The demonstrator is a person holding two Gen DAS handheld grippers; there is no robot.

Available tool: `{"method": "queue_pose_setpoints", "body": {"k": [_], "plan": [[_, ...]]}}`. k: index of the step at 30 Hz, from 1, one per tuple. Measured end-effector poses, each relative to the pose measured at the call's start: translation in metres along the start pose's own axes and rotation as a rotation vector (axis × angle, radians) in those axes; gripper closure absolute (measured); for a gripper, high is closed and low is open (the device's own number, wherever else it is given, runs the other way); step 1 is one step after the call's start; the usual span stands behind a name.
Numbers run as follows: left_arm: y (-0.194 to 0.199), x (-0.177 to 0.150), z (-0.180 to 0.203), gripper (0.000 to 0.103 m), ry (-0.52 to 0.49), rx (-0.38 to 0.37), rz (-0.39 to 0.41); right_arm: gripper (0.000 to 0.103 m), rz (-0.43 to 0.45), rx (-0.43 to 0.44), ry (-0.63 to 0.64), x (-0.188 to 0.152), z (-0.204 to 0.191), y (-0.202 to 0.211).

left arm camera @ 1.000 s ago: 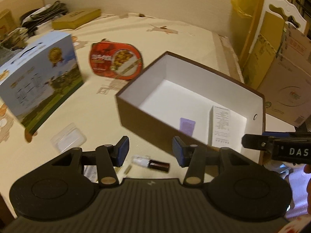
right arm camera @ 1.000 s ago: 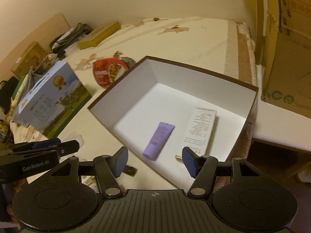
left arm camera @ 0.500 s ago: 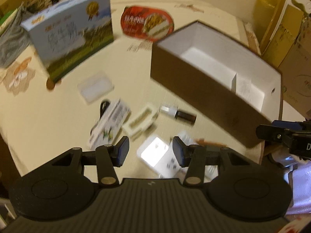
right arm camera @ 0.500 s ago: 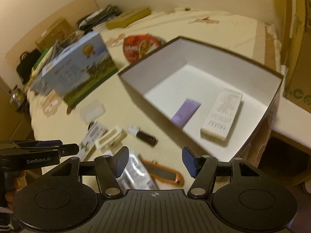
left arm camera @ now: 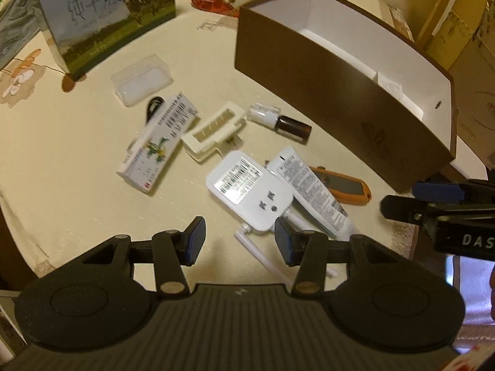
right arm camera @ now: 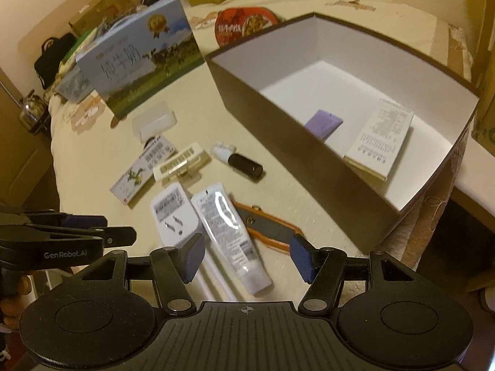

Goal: Organize rigid objects
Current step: 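Move both tools back over the white repeater and toothpaste tube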

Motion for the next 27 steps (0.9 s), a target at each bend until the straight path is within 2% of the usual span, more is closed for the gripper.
{"method": "queue_pose_setpoints", "body": {"k": [6, 11, 19, 20, 25, 27], "plan": [[-0.023, -0.018, 0.019, 0.059, -0.043, -0.013, -0.076, 0.044, -0.054, -0.012, -0.010, -0.014, 0.009, -0.016], [-0.040, -0.025, 0.030, 0.058, -0.027, -0.028, -0.138, 0.045, -0.074, -0.025, -0.034, -0.020, 0.017, -0.023], [-0.057, -0.010, 0.037, 0.056, 0.079, -0.048, -0.156, 0.045, -0.079, -0.038, -0.050, -0.020, 0.027, -0.025], [-0.059, -0.009, 0.039, 0.053, 0.082, -0.045, -0.157, 0.045, -0.079, -0.040, -0.051, -0.019, 0.028, -0.026], [-0.066, -0.007, 0.042, 0.051, 0.045, 0.028, -0.128, 0.045, -0.086, -0.038, -0.049, -0.019, 0.030, -0.031], [-0.067, -0.007, 0.039, 0.049, 0.038, 0.031, -0.120, 0.045, -0.096, -0.036, -0.045, -0.019, 0.030, -0.034]]}}
Point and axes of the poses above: each gripper's, at about its wrist camera, not at the fingertips, and y roughly against the way its jaws point, z to its right, x to its top, the point moved 4 cm from there along -y, roughly the way its jaws point, and after that the axes turned 15 degrees about x, right-handed, at the moved point
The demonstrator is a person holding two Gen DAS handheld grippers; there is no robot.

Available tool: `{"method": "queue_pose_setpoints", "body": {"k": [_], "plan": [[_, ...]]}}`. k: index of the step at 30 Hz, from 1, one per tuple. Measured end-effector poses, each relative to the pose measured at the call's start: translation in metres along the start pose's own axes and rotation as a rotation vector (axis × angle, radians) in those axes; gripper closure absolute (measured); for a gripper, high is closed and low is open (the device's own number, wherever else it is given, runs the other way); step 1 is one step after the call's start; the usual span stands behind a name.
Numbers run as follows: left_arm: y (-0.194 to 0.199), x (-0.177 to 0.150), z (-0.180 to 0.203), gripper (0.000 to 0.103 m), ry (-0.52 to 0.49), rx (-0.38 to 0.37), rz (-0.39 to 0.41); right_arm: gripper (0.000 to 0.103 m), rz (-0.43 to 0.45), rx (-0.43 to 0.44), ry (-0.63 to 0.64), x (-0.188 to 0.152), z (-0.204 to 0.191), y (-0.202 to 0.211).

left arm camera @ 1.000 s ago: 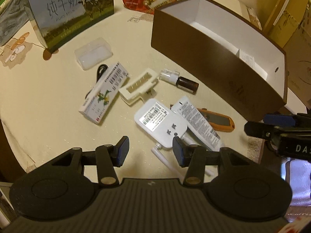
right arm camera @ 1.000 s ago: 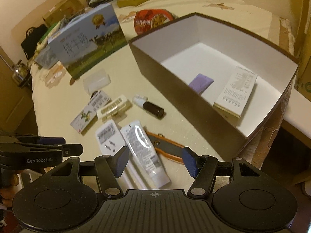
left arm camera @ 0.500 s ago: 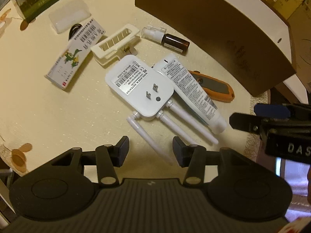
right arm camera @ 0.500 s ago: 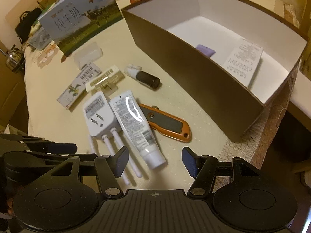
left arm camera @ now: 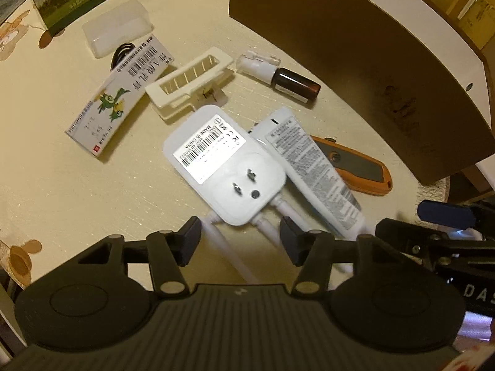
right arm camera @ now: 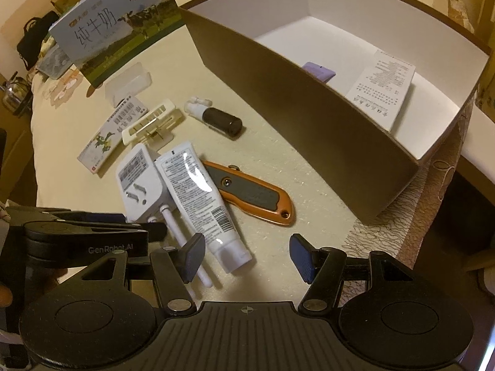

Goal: Organize rigid objects
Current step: 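Move both tools back over the white repeater and toothpaste tube, then grasp the white repeater with the left tool while the right tool grasps the toothpaste tube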

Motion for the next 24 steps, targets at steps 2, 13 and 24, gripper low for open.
{"method": "queue_pose_setpoints", "body": {"k": [2, 13, 24], "plan": [[0.001, 0.000, -0.005, 0.048, -0.005, 0.017, 0.015, 0.045, -0.011, 0.004, 0.009, -0.001, -0.001, -0.005], [0.004, -0.003, -0.004, 0.052, 0.021, -0.039, -0.017, 0.045, -0.029, -0.001, 0.050, 0.000, -0.003, -0.018], [-0.003, -0.001, 0.003, 0.043, -0.038, 0.068, 0.018, 0.045, -0.039, 0.015, 0.049, -0.004, -0.004, -0.021]]}}
Point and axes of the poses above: each gripper's, at about its wrist camera, not at the fingertips, and y roughly against the way its jaws point, z to its right, x to its top, the point moved 4 cm from there along -y, roughly the way its jaws point, and after that the axes turned 15 degrees about x, right-handed, at the moved point
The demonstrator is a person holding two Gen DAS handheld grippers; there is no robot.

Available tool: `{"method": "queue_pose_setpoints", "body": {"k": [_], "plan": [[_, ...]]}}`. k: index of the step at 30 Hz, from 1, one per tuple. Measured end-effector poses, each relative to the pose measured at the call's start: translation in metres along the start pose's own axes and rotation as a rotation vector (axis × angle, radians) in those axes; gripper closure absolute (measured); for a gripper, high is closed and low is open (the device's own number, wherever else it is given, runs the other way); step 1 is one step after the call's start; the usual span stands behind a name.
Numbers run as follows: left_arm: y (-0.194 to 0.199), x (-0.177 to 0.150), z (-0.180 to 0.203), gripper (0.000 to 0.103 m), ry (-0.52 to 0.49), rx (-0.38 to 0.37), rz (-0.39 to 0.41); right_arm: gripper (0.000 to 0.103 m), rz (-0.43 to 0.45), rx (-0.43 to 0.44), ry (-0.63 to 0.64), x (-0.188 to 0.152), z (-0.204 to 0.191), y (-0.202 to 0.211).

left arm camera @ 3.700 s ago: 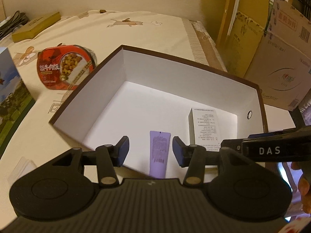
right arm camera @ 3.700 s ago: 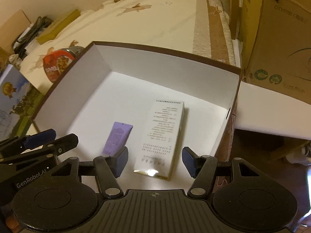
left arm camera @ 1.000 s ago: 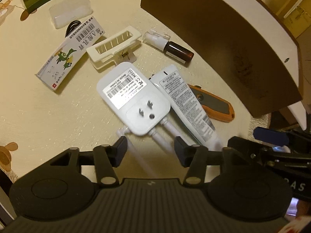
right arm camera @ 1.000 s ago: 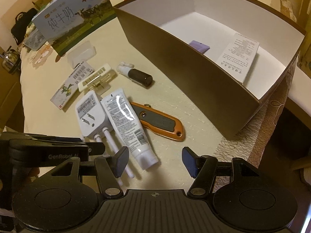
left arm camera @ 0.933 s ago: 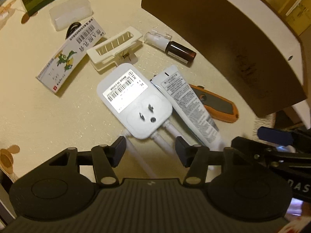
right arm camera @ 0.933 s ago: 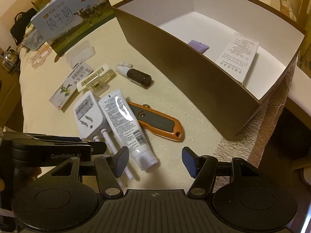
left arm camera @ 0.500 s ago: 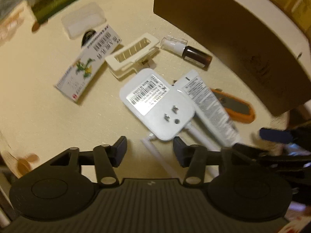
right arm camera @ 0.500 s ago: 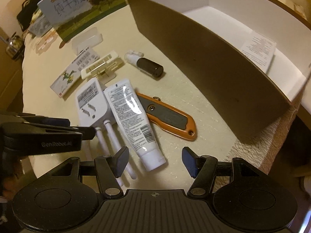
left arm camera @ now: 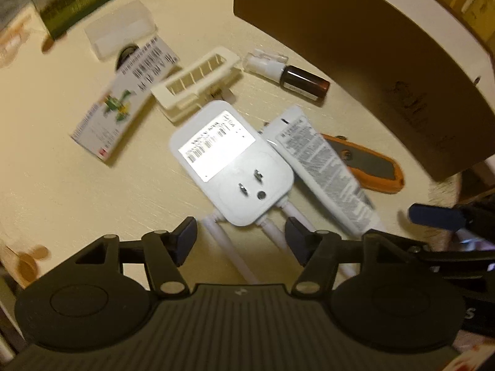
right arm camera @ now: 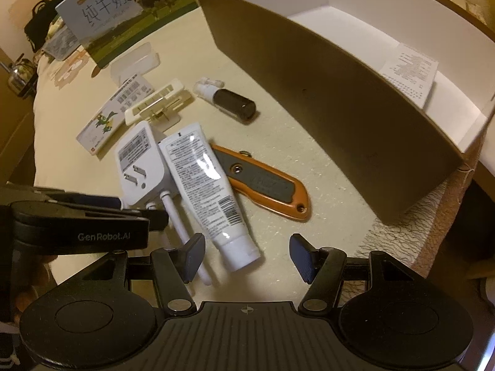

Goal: Organize rigid objects
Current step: 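Grasp the white repeater with the left tool while the right tool grasps the toothpaste tube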

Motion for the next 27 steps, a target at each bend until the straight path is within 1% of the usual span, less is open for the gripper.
{"method": "queue_pose_setpoints", "body": {"k": [1, 3, 6, 12, 13, 15, 16, 17, 18, 21, 25, 27], "plan": [[0.000, 0.001, -0.001, 0.043, -0.019, 0.027, 0.012, 0.045, -0.001, 0.003, 0.007, 0.000, -0.001, -0.002], [0.000, 0.001, -0.007, 0.043, -0.040, 0.056, 0.018, 0.045, -0.004, 0.006, 0.023, 0.001, -0.004, -0.006], [-0.002, 0.001, -0.019, 0.043, -0.045, 0.089, 0.018, 0.045, -0.013, 0.011, 0.051, 0.000, -0.007, -0.014], [-0.007, -0.001, -0.049, 0.044, -0.066, 0.186, 0.054, 0.045, -0.022, 0.025, 0.101, 0.000, -0.013, -0.029], [-0.007, -0.001, -0.055, 0.045, -0.065, 0.191, 0.055, 0.045, -0.023, 0.028, 0.107, 0.000, -0.014, -0.031], [-0.008, -0.001, -0.062, 0.045, -0.063, 0.164, 0.050, 0.045, -0.028, 0.035, 0.113, 0.001, -0.015, -0.036], [-0.007, -0.001, -0.064, 0.046, -0.065, 0.149, 0.051, 0.045, -0.031, 0.037, 0.116, 0.000, -0.015, -0.039], [-0.006, -0.001, -0.065, 0.051, -0.079, 0.136, 0.057, 0.045, -0.035, 0.038, 0.120, 0.000, -0.016, -0.041], [-0.005, -0.002, -0.065, 0.051, -0.095, 0.124, 0.066, 0.045, -0.038, 0.037, 0.125, 0.000, -0.017, -0.044], [0.001, -0.003, -0.064, 0.051, -0.129, 0.088, 0.097, 0.045, -0.042, 0.026, 0.161, -0.002, -0.022, -0.051], [0.012, 0.000, -0.062, 0.050, -0.140, 0.037, 0.135, 0.045, -0.043, -0.010, 0.220, -0.006, -0.028, -0.056], [0.015, 0.003, -0.061, 0.049, -0.139, 0.018, 0.152, 0.050, -0.042, -0.029, 0.241, -0.007, -0.029, -0.058]]}}
Point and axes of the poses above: each gripper's, at about its wrist camera, not at the fingertips, and y roughly against the way its jaws point, z to its right, x to its top, the point moved 4 cm from there along -y, roughly the way its jaws point, and after that the axes turned 15 degrees about x, right-handed, at the moved point
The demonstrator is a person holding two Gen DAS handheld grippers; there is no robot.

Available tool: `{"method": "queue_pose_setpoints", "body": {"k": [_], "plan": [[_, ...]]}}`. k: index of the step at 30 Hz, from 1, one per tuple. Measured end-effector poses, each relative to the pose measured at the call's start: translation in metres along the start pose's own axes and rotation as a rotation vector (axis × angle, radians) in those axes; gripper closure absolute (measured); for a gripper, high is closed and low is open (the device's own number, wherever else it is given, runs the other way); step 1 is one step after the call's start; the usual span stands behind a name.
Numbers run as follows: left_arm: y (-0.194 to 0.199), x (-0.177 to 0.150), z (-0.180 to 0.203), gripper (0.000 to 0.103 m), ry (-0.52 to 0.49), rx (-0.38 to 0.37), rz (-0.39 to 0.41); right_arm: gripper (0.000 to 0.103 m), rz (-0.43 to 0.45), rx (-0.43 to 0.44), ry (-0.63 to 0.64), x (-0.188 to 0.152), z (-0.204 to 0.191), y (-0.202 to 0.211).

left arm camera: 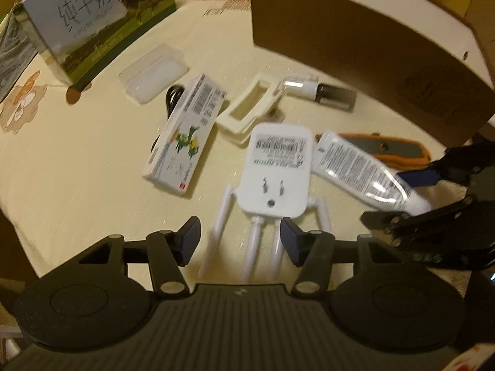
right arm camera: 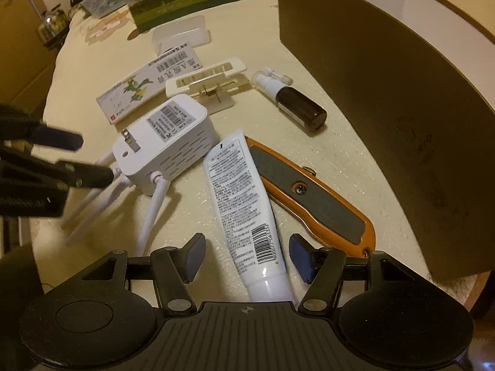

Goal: Organize rigid objects
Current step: 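Grasp the white repeater with the left tool while the right tool grasps the toothpaste tube, then carry both items into the shoebox and open both tools to release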

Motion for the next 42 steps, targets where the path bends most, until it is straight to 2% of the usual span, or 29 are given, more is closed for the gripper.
{"method": "queue_pose_setpoints", "body": {"k": [2, 3, 11, 17, 23, 27, 31, 34, 42], "plan": [[0.001, 0.005, 0.001, 0.047, 0.000, -0.022, 0.013, 0.065, 0.009, -0.019, 0.010, 0.000, 0.001, 0.001], [0.001, 0.008, 0.002, 0.047, -0.001, -0.028, 0.022, 0.066, 0.014, -0.017, 0.001, 0.000, 0.003, 0.002], [-0.017, 0.026, 0.015, 0.044, -0.023, -0.086, 0.014, 0.066, 0.054, -0.013, -0.066, -0.002, 0.009, 0.007], [-0.034, 0.032, 0.025, 0.045, -0.064, -0.087, -0.005, 0.066, 0.058, -0.010, -0.068, 0.000, 0.010, 0.006], [-0.044, 0.033, 0.038, 0.047, -0.132, -0.058, -0.004, 0.065, 0.051, -0.021, -0.056, 0.002, 0.009, 0.005], [-0.043, 0.031, 0.039, 0.047, -0.124, -0.045, 0.000, 0.065, 0.042, -0.037, -0.018, 0.002, 0.004, 0.002], [-0.040, 0.027, 0.035, 0.048, -0.100, -0.033, -0.013, 0.073, 0.036, -0.029, 0.024, 0.002, -0.001, 0.004], [-0.036, 0.024, 0.030, 0.048, -0.083, -0.025, -0.017, 0.076, 0.057, 0.013, -0.022, 0.002, -0.002, 0.011], [-0.017, 0.025, 0.022, 0.051, -0.074, -0.022, 0.023, 0.076, 0.135, 0.068, -0.158, 0.005, 0.001, 0.046]]}}
Point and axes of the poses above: each gripper's, at about its wrist camera, not at the fingertips, and y roughly against the way its jaws point, z to its right, x to its top, the point moved 4 cm from there along -y, roughly the way its jaws point, and after that the axes turned 15 degrees about x, right-handed, at the moved point
